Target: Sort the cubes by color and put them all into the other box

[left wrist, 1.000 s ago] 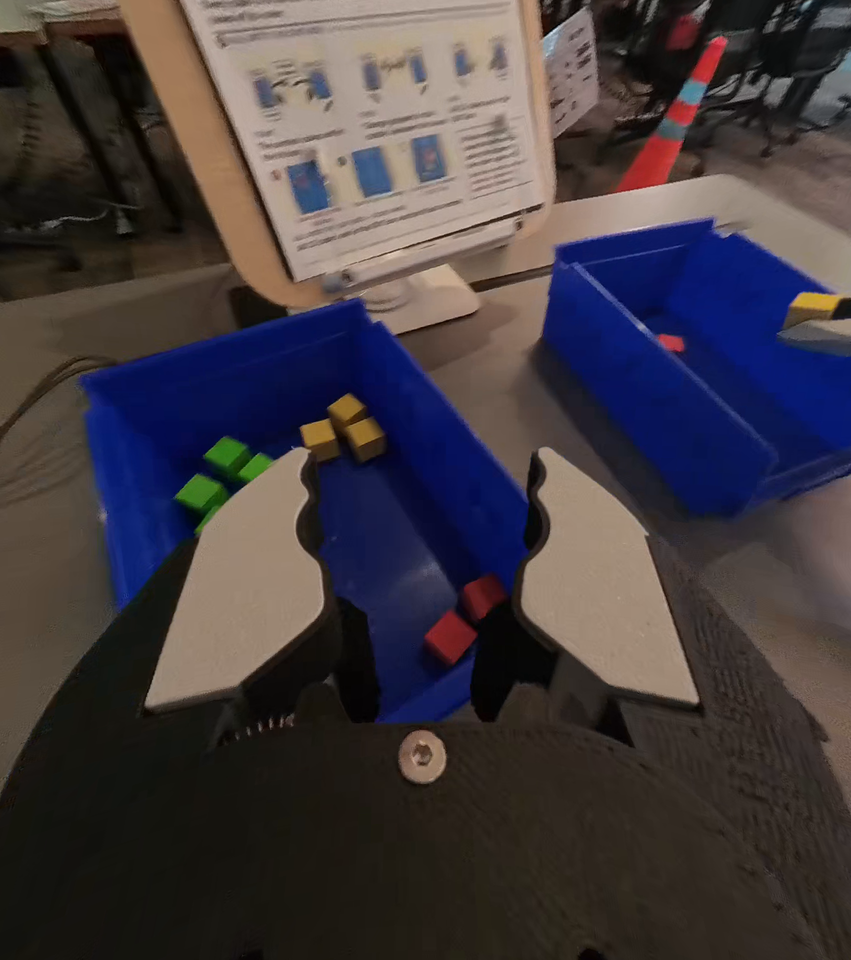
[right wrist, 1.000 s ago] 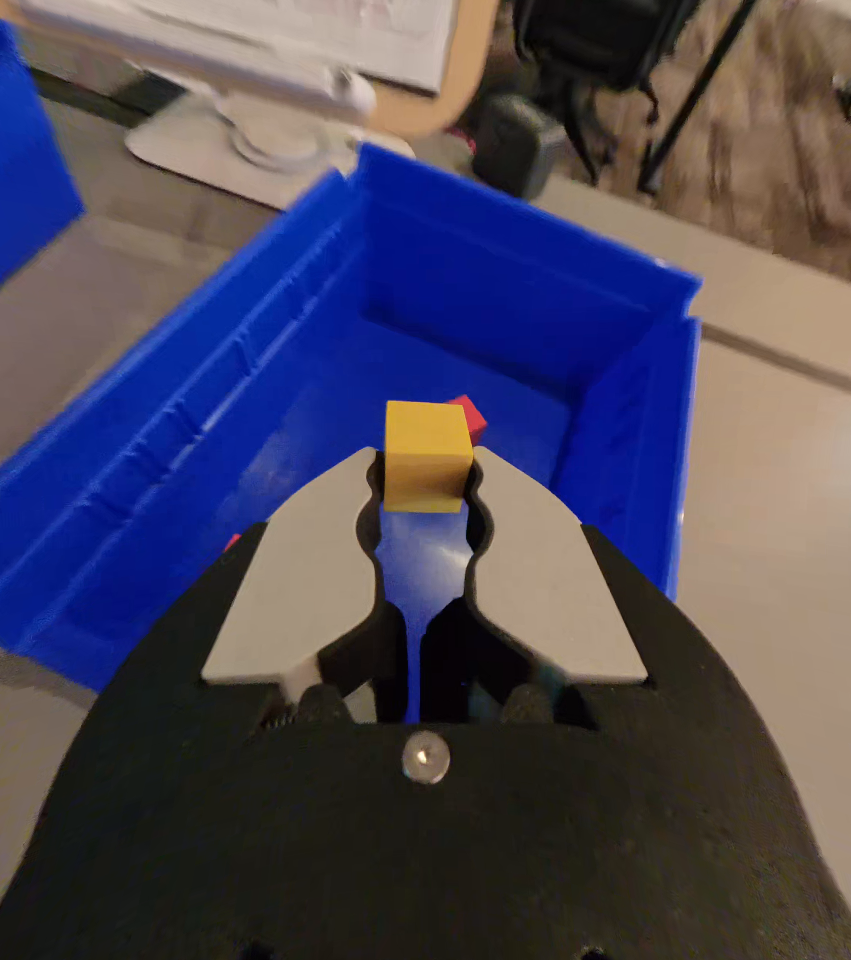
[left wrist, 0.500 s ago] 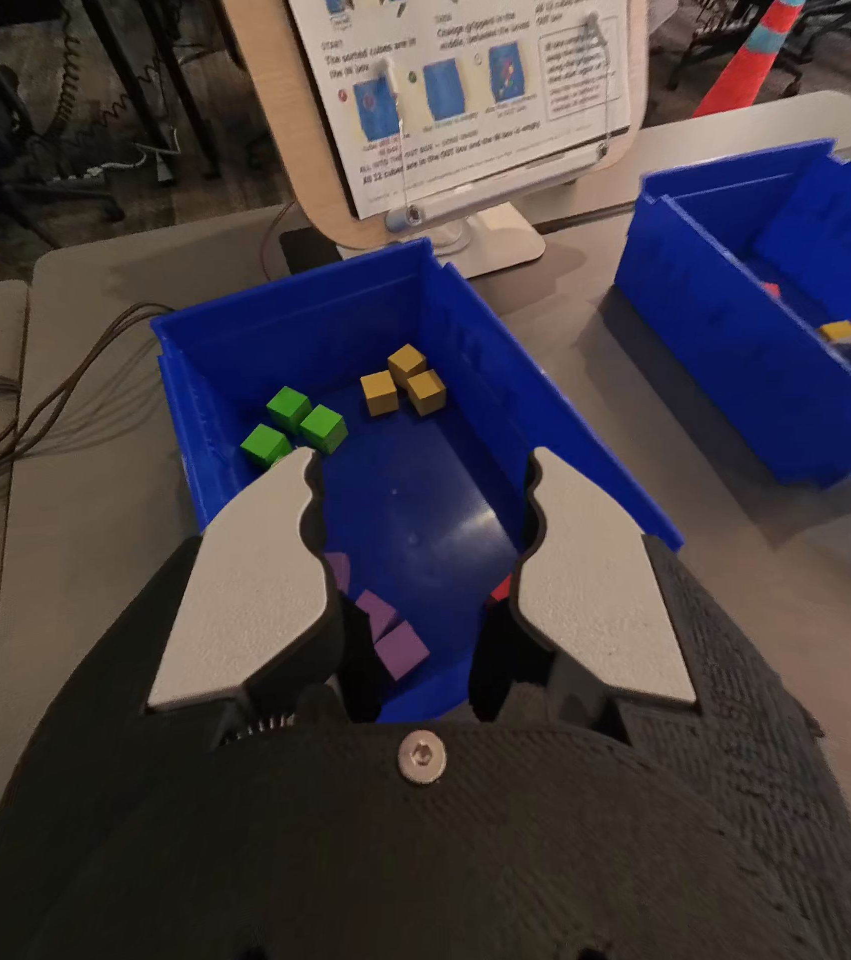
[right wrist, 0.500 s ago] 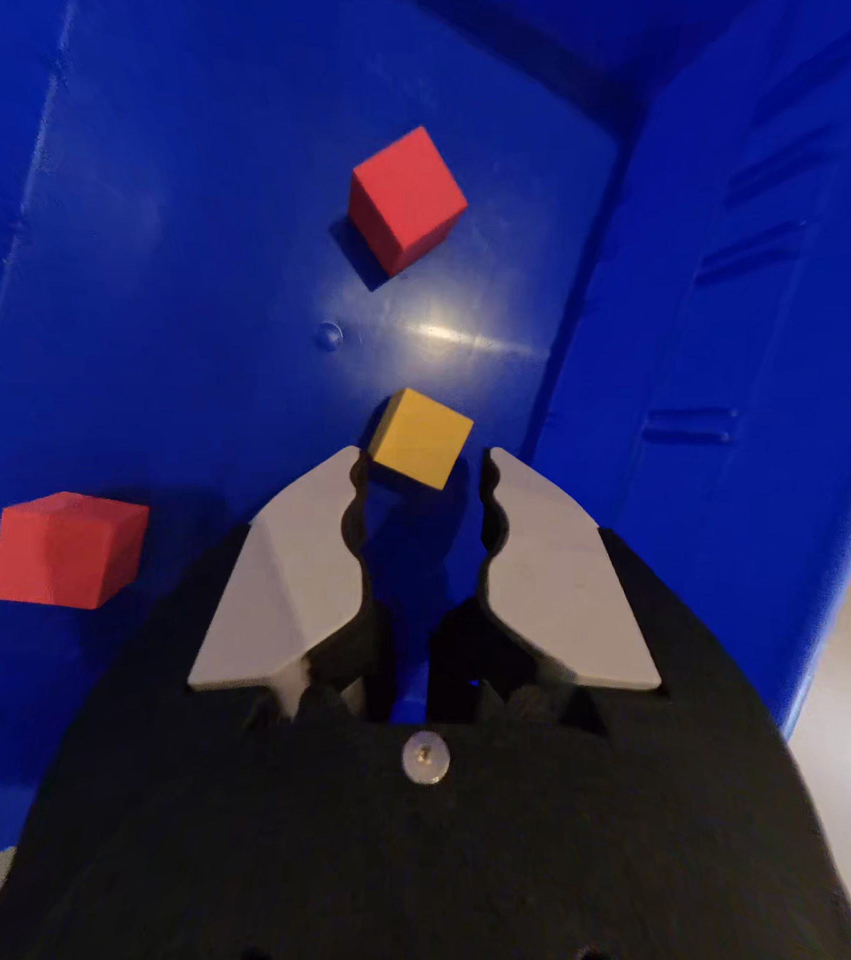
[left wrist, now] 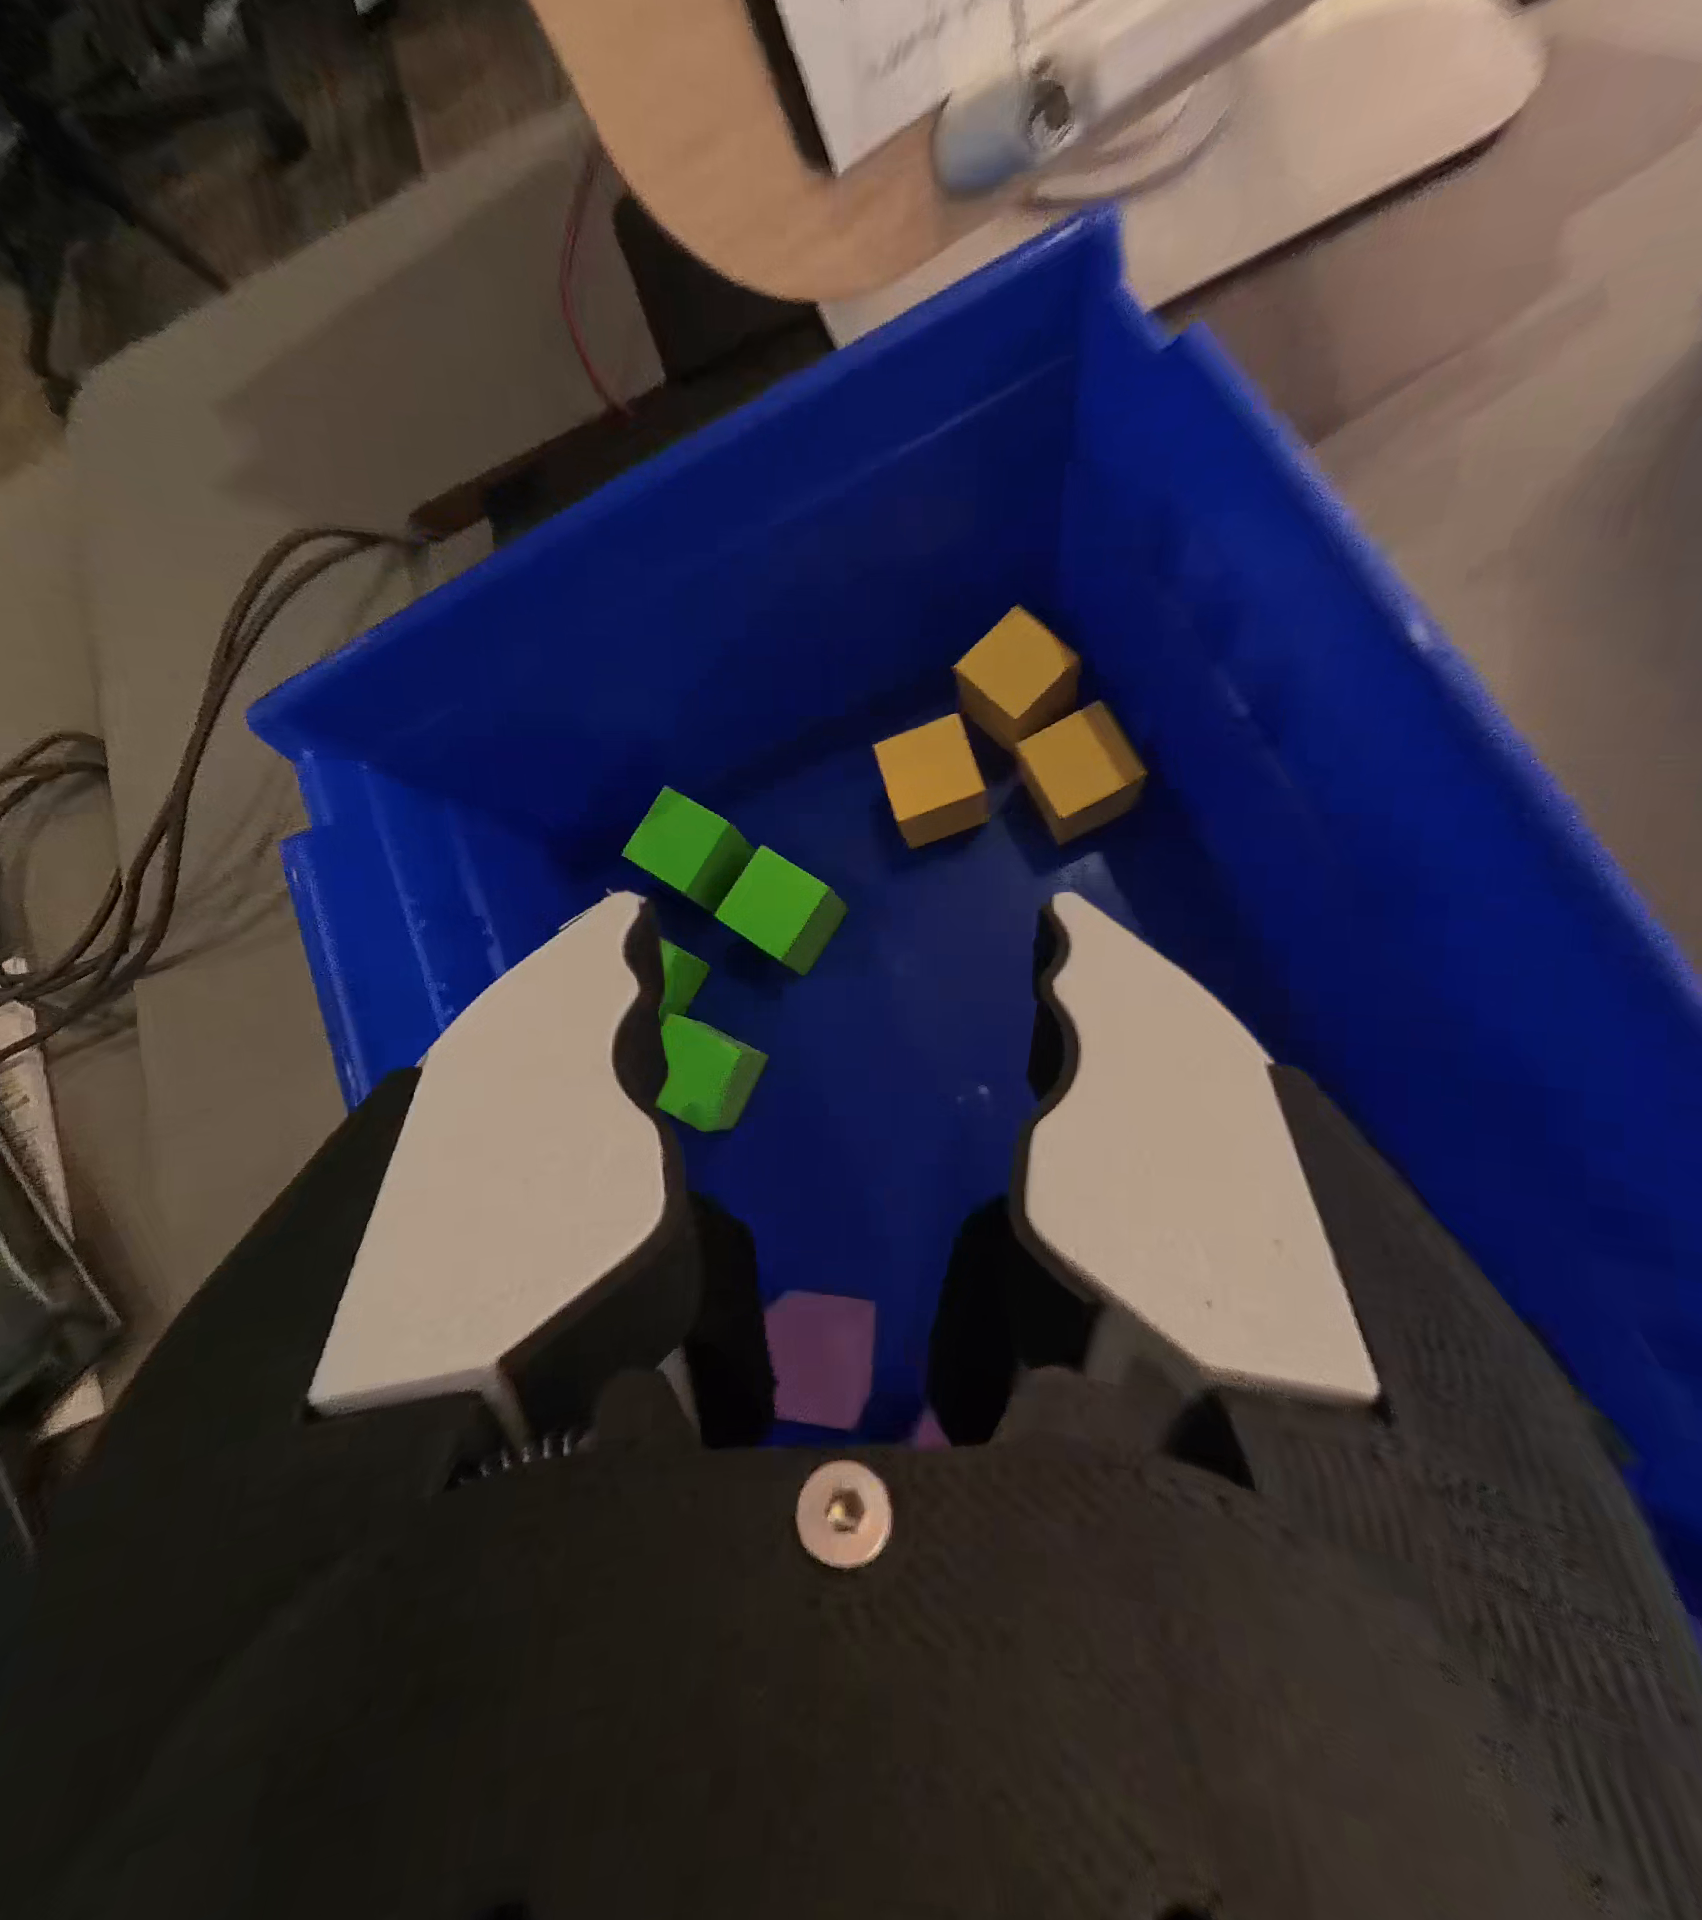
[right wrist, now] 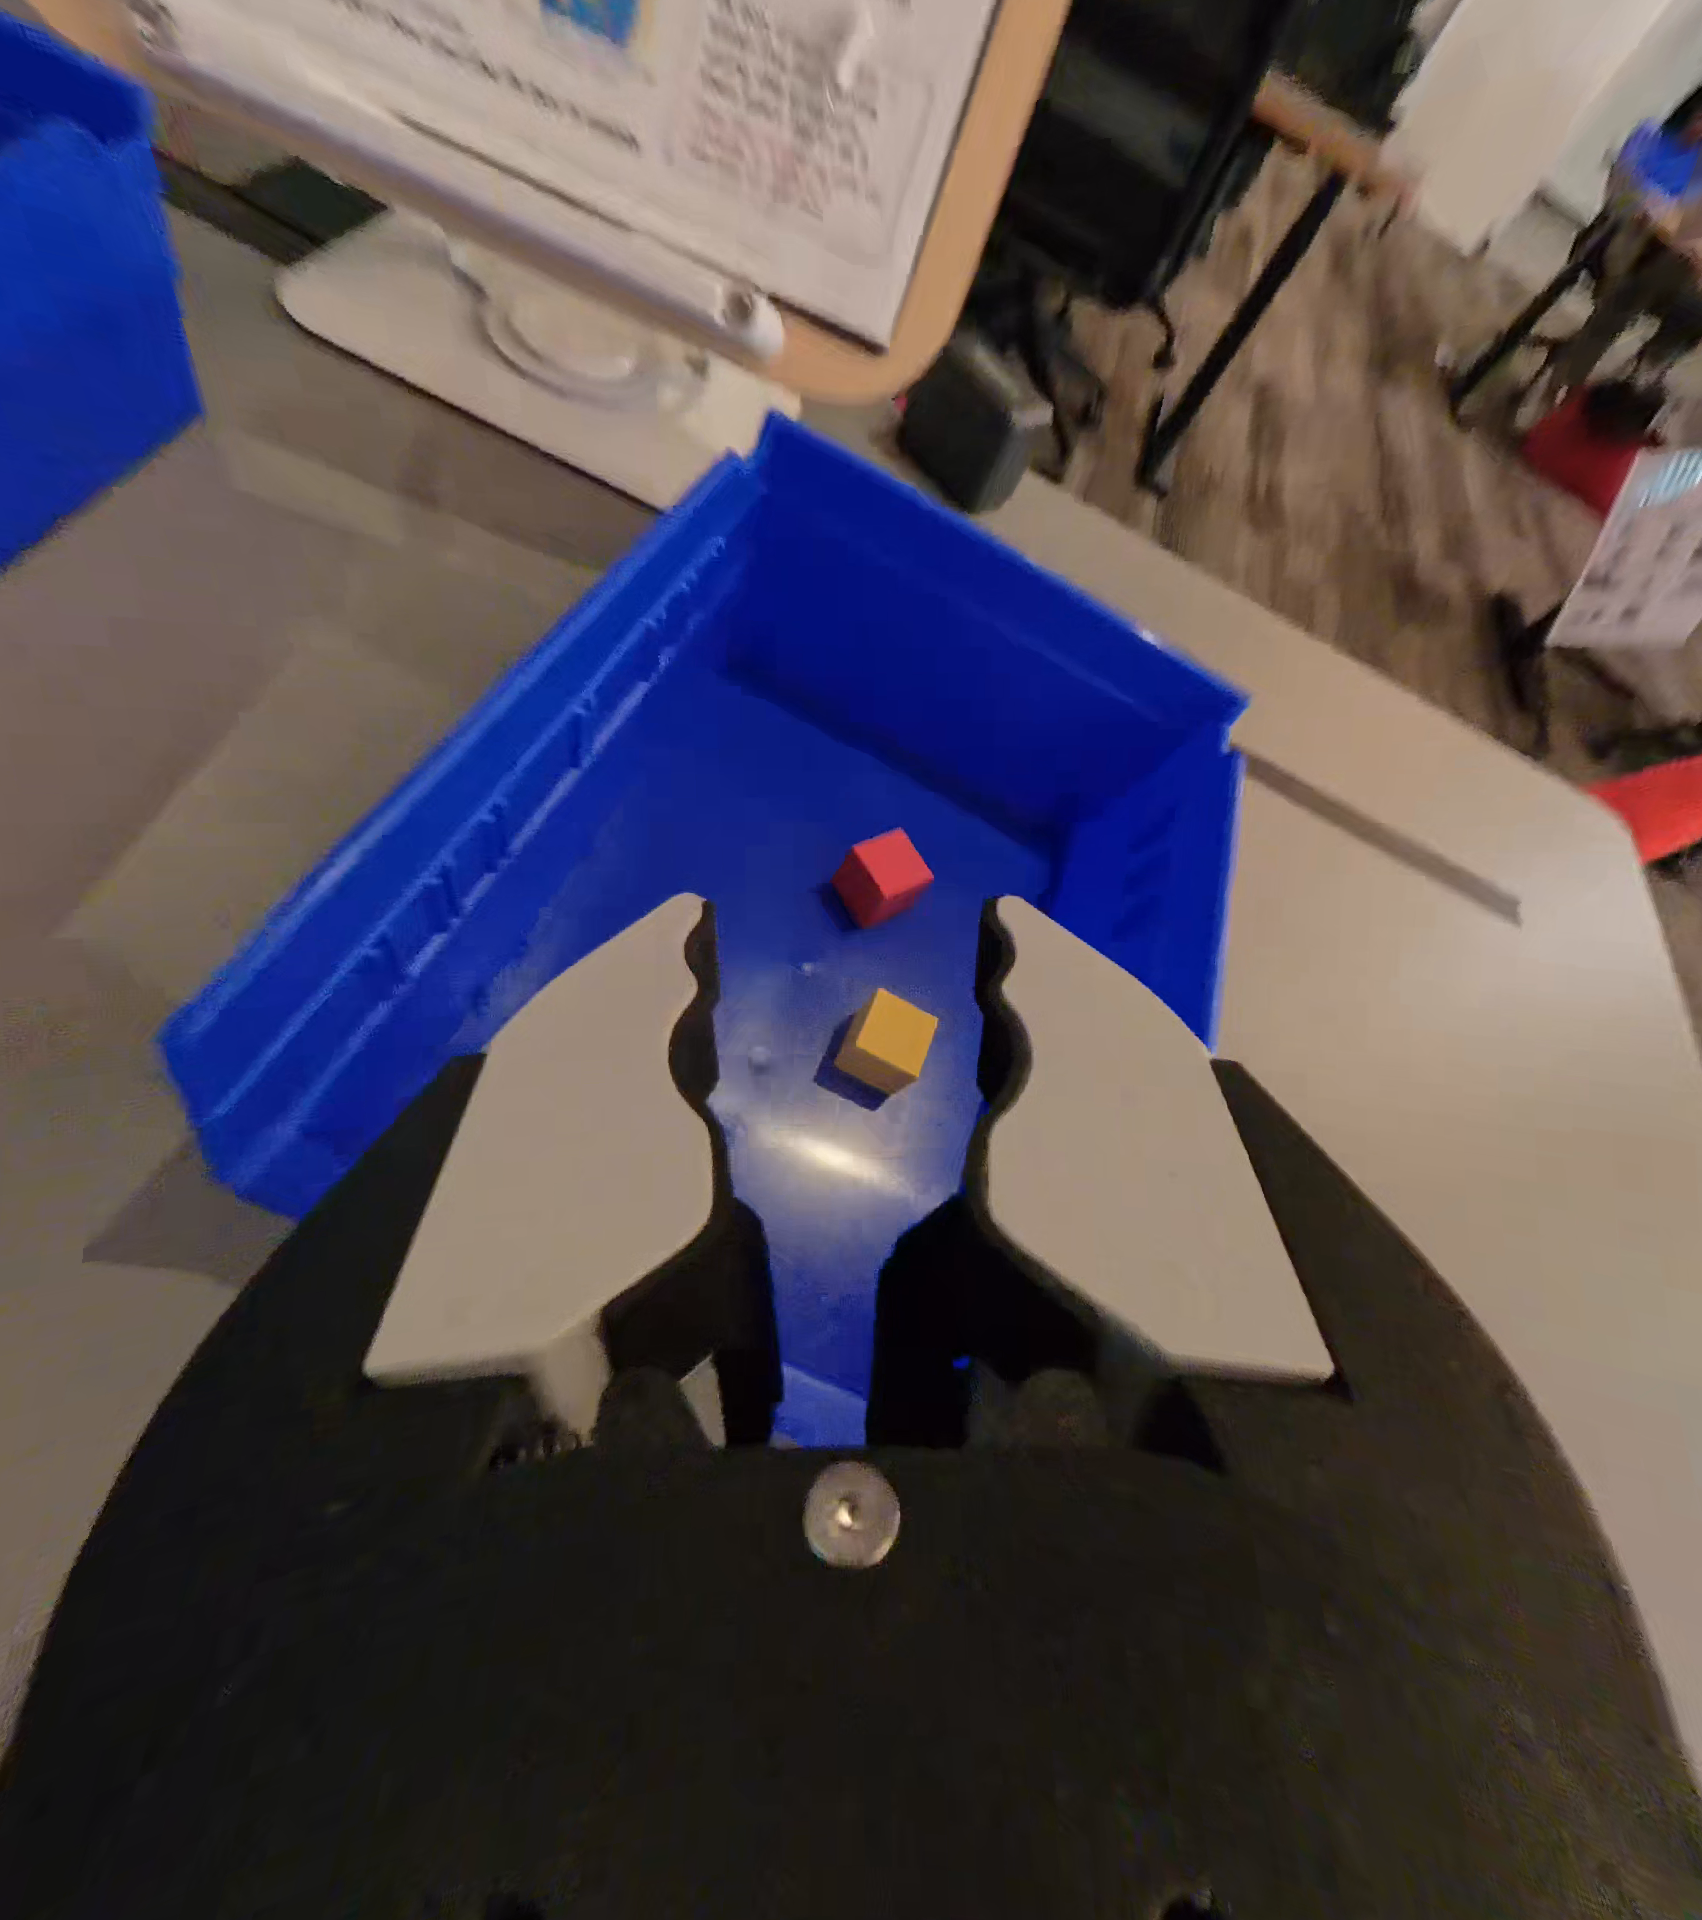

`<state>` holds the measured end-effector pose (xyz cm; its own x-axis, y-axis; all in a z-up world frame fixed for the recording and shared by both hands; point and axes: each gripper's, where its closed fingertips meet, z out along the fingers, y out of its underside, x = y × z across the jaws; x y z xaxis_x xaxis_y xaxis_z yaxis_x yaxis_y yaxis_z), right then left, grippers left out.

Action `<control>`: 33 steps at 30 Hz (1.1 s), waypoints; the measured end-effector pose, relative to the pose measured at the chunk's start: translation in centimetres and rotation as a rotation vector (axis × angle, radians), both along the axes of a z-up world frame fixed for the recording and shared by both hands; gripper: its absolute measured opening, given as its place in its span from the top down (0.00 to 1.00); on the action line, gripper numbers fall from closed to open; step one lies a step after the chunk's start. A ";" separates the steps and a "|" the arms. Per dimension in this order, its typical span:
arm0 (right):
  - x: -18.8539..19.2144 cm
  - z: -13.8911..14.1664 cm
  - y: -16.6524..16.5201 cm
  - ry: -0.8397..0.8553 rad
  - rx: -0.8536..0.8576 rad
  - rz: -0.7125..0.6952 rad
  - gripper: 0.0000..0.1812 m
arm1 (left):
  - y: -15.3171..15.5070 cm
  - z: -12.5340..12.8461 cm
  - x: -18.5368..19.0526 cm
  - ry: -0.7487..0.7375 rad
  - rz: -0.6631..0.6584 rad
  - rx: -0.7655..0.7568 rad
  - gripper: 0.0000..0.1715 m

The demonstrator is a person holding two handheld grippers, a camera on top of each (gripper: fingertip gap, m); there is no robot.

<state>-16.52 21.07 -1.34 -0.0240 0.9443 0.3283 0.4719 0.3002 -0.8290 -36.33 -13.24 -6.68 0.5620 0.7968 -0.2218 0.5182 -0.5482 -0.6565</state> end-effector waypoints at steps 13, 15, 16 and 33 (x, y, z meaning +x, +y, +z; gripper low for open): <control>0.9 2.5 -3.0 0.102 0.040 0.126 0.79 | -2.0 -7.8 -3.2 -0.275 0.151 -0.155 0.66; 0.9 2.7 -3.1 0.112 0.036 0.135 0.79 | -2.2 -8.6 -3.3 -0.297 0.167 -0.164 0.66; 0.9 2.9 -3.2 0.117 0.037 0.140 0.79 | -2.2 -8.8 -3.4 -0.303 0.169 -0.162 0.68; 0.9 2.5 -12.5 0.197 -0.056 0.531 0.76 | 6.3 2.4 6.4 -0.443 -0.220 0.534 0.78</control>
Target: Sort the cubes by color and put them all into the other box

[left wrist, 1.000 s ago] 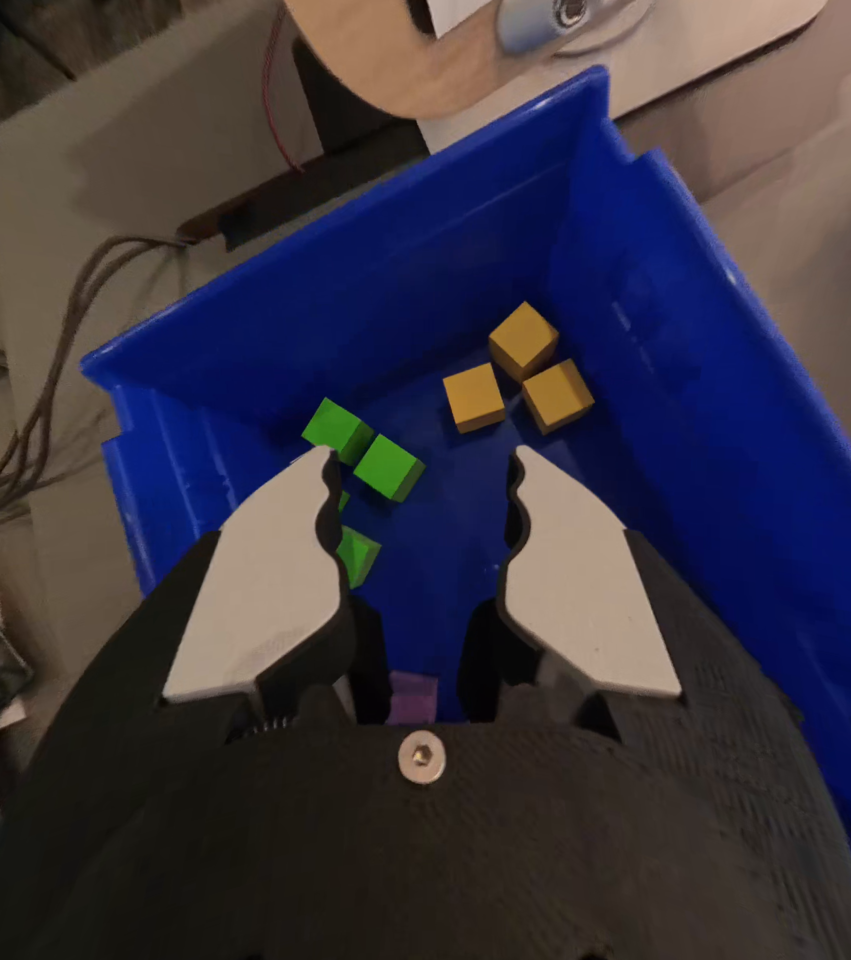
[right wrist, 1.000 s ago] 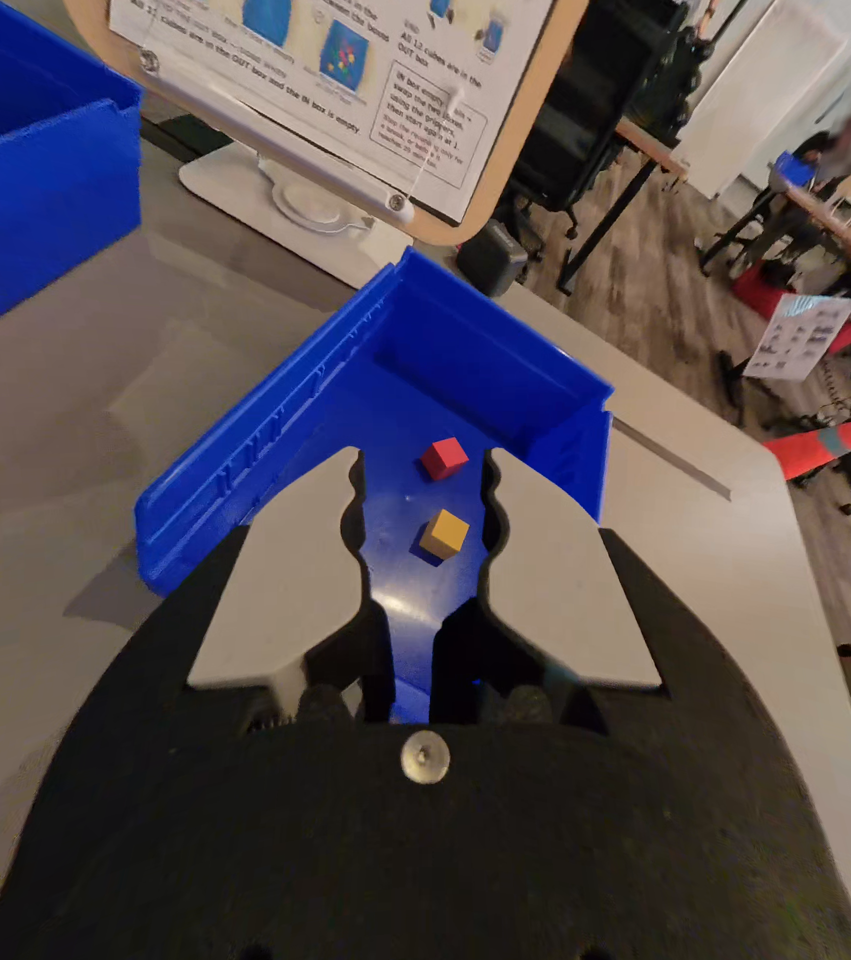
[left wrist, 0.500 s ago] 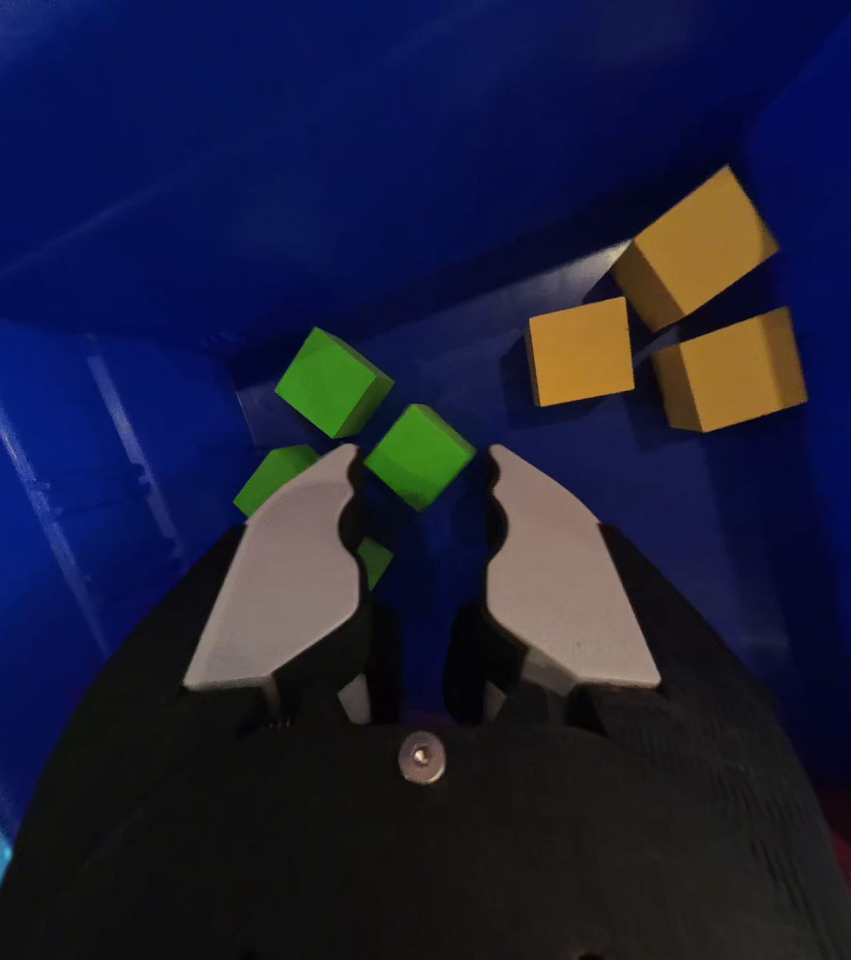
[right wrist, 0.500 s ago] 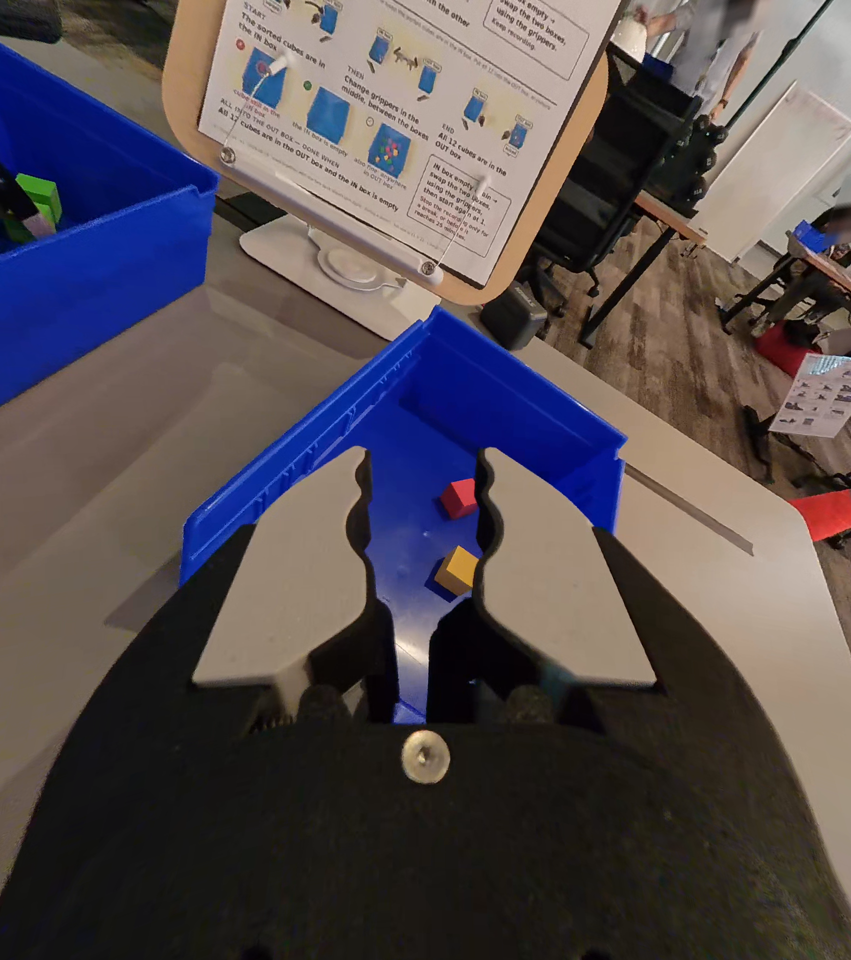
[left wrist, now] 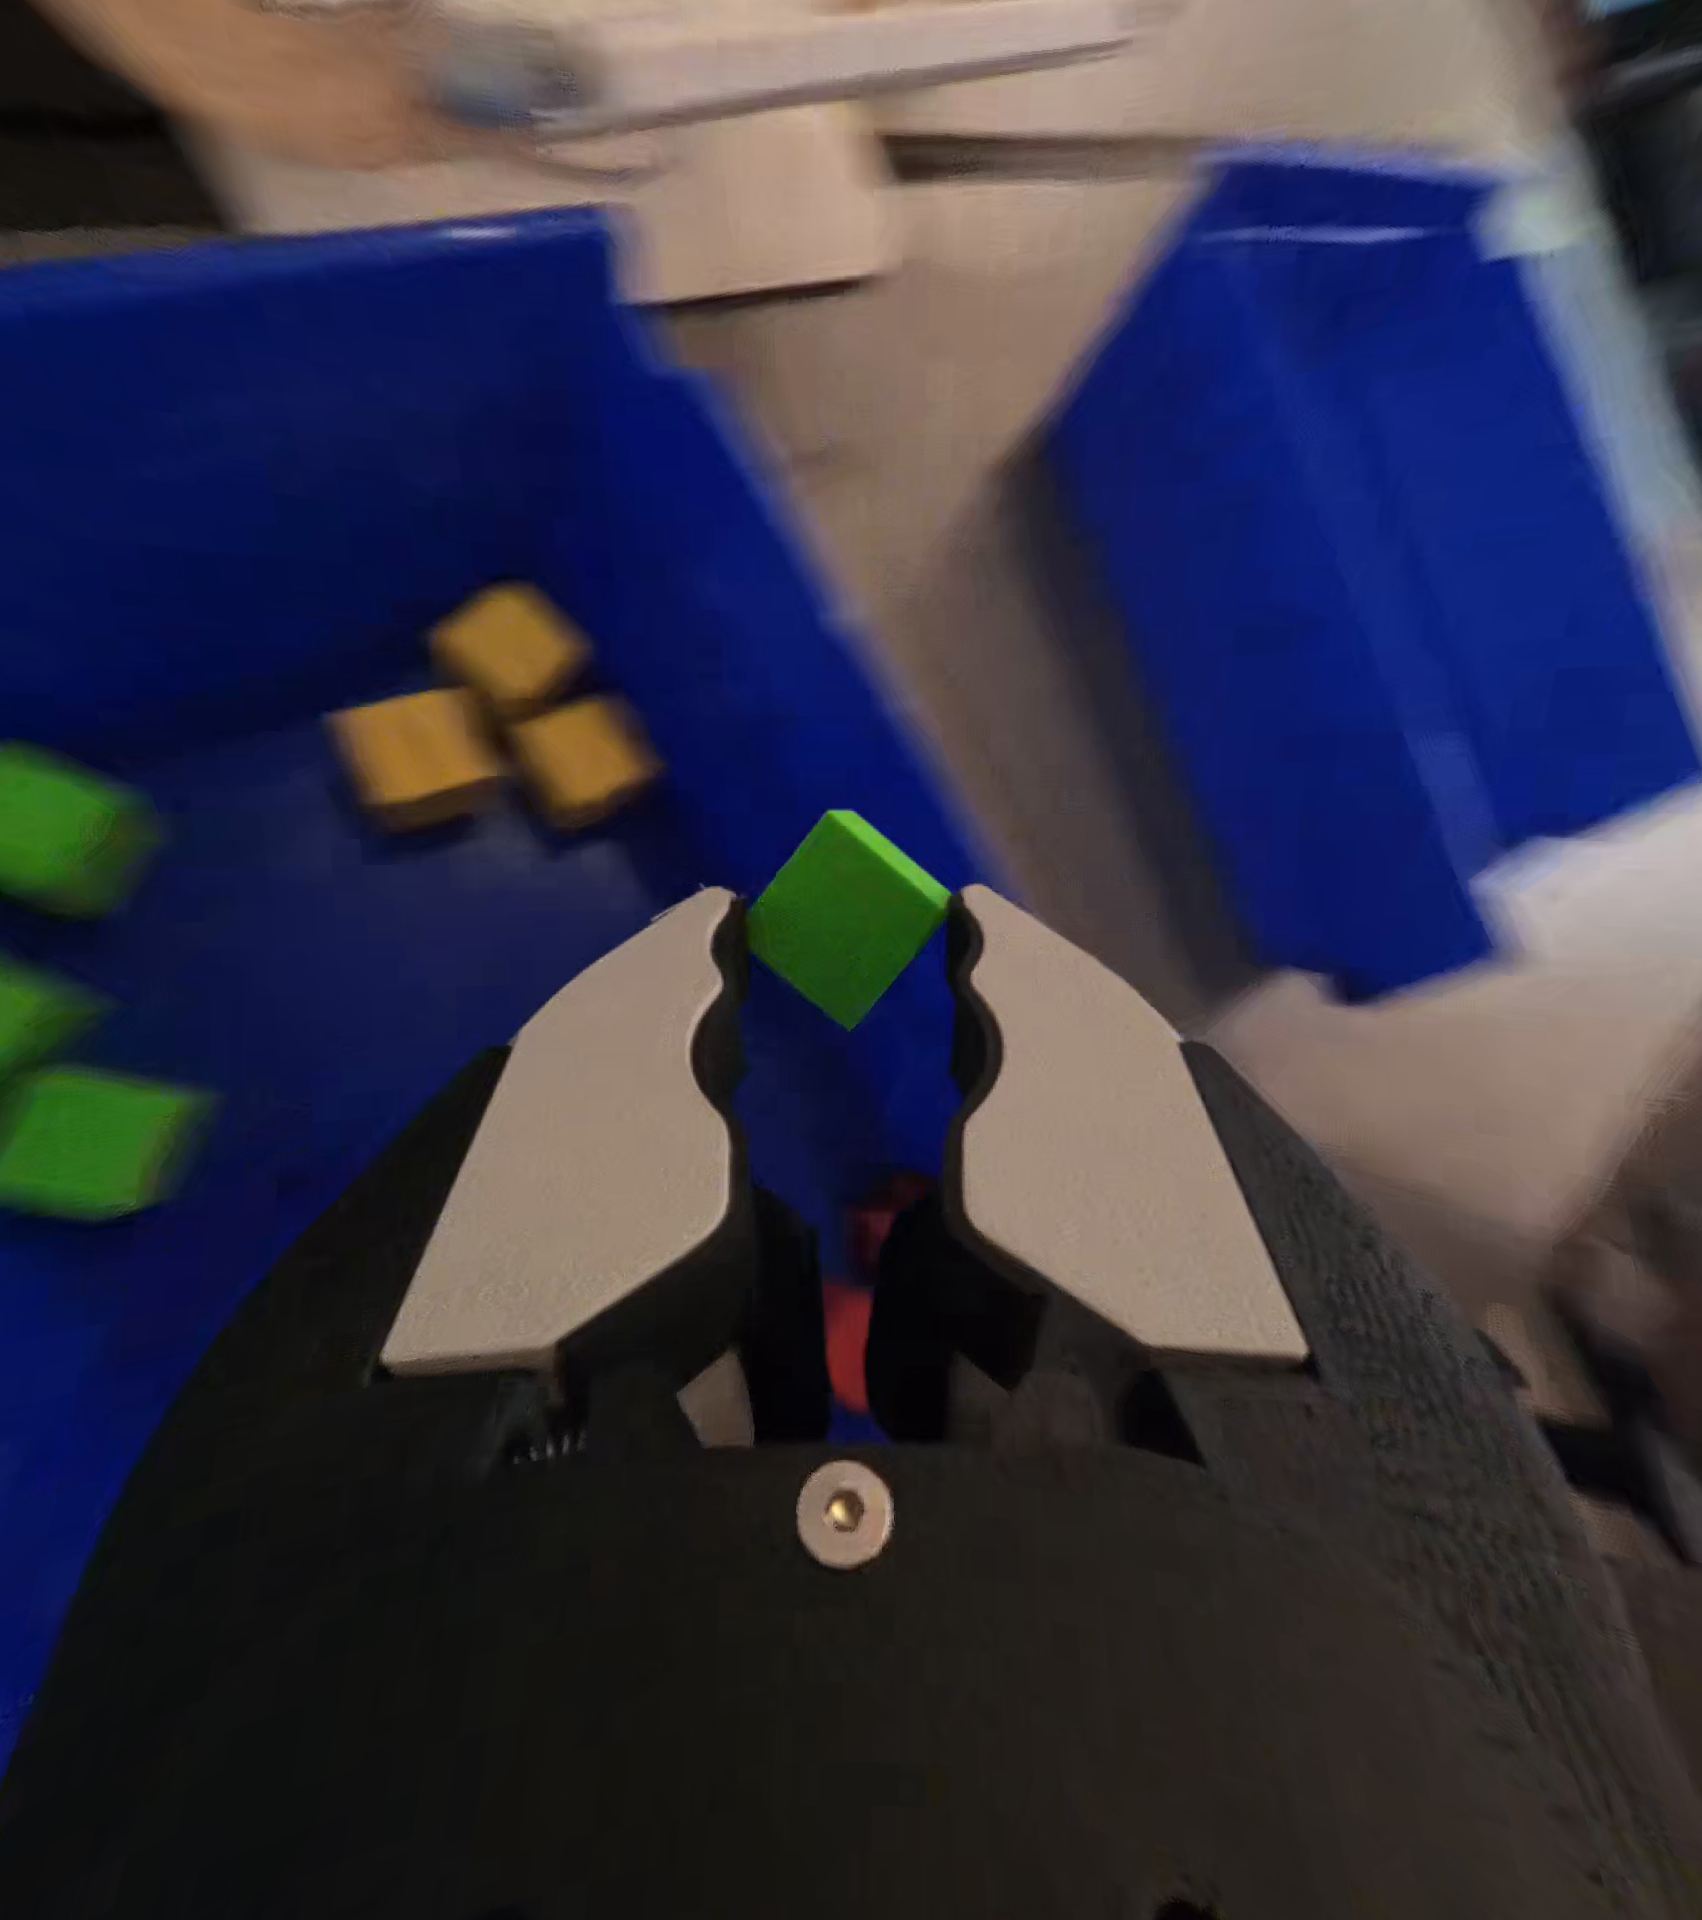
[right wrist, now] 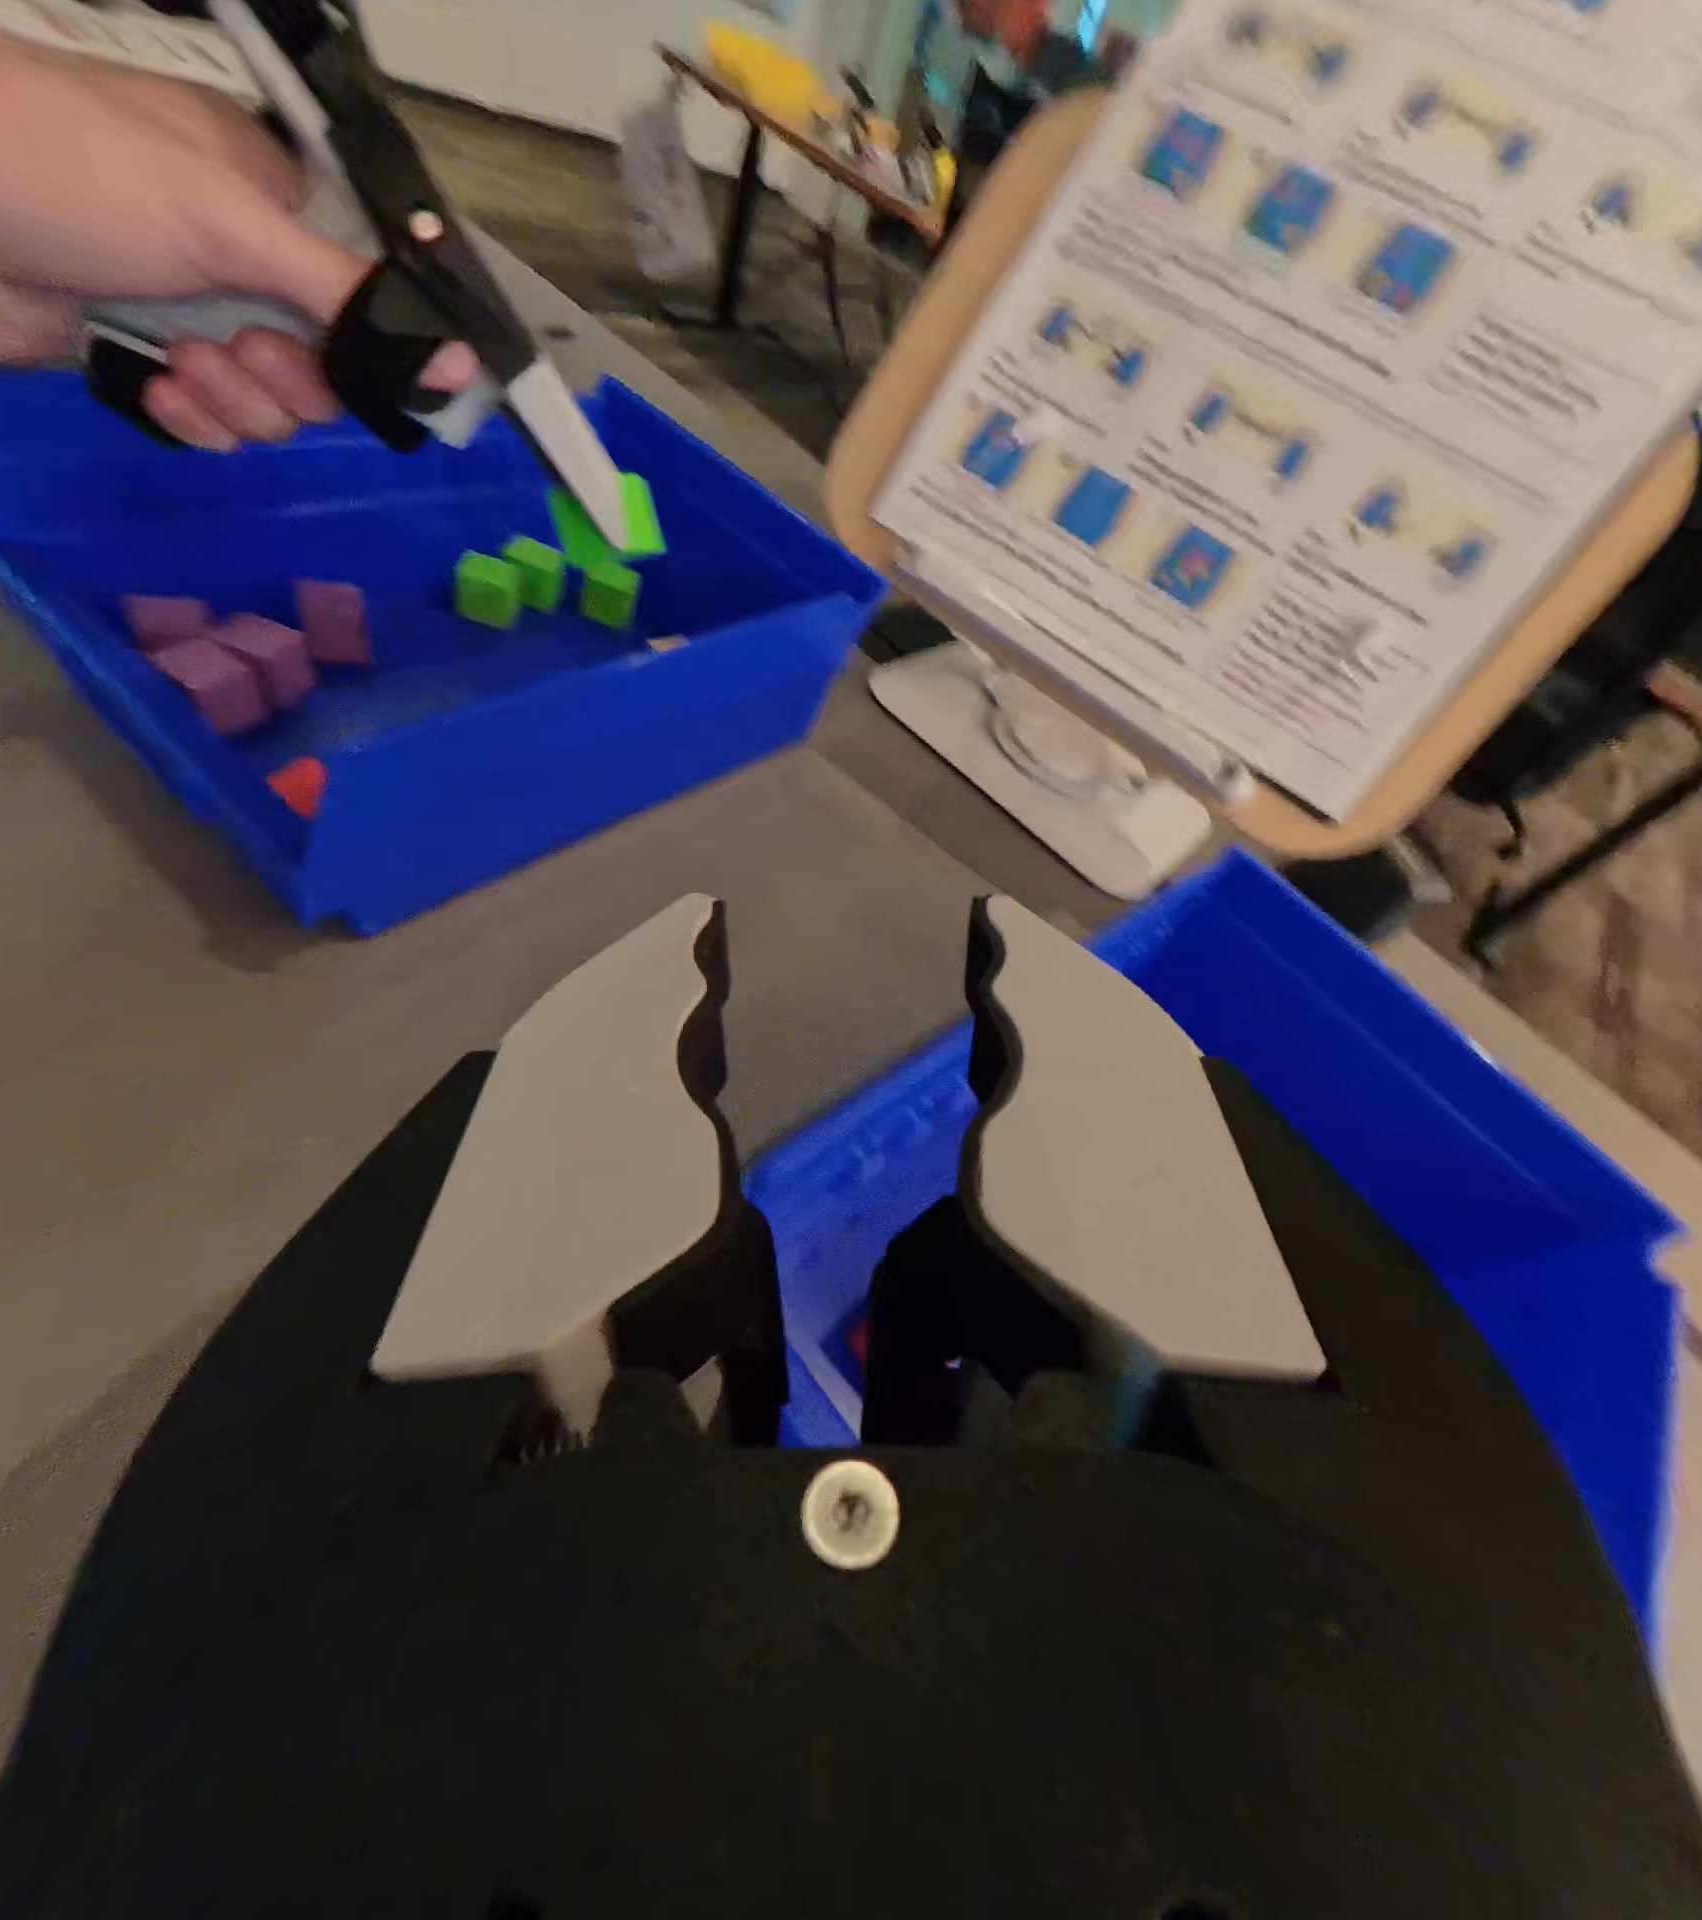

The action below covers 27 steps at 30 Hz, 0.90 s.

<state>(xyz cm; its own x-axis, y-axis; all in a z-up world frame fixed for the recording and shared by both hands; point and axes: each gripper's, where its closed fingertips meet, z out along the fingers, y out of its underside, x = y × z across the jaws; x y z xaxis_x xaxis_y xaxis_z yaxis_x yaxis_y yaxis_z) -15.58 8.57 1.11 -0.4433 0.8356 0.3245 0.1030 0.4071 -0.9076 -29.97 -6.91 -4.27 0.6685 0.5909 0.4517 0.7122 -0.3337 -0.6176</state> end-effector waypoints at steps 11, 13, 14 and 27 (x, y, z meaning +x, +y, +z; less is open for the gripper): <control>0.3 -0.8 -7.9 0.224 0.207 0.159 0.73 | 8.7 4.2 15.6 -0.360 -0.484 0.429 0.79; 0.2 -1.4 -7.6 0.228 0.249 0.136 0.73 | 9.2 4.2 16.0 -0.387 -0.495 0.443 0.79; 0.1 -1.5 -7.5 0.229 0.259 0.124 0.73 | 9.3 4.2 16.2 -0.394 -0.501 0.443 0.79; 0.3 -1.4 -5.8 0.290 0.341 0.070 0.82 | 10.6 5.1 16.6 -0.341 -0.504 0.510 0.65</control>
<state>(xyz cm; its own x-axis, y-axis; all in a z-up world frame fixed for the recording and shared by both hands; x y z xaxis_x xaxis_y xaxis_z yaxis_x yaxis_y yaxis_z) -15.32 2.77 -0.34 -0.3446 0.6306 0.6955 -0.1742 0.6850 -0.7074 -13.38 3.68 0.86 0.5767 -0.0810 0.8130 0.7281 -0.4003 -0.5564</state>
